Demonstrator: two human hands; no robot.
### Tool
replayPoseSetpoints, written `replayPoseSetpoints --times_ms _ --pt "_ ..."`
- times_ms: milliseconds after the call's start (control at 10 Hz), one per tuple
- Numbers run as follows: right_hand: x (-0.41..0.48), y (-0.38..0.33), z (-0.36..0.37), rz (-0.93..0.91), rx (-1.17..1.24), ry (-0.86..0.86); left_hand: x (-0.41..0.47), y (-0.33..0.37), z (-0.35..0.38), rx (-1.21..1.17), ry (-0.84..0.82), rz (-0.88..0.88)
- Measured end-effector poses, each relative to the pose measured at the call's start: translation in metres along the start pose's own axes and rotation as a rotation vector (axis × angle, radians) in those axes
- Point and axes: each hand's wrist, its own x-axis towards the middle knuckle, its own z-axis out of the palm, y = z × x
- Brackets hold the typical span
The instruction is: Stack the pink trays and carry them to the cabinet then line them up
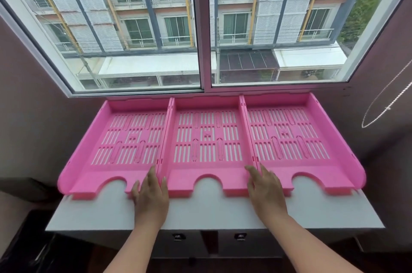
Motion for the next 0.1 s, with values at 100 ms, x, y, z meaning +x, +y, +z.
replayPoseSetpoints --times_ms 100 --pt "0.0024 -0.0027 -0.0051 0.015 -0.027 -0.027 0.0036 -0.0016 -0.0021 0.006 -0.032 -0.007"
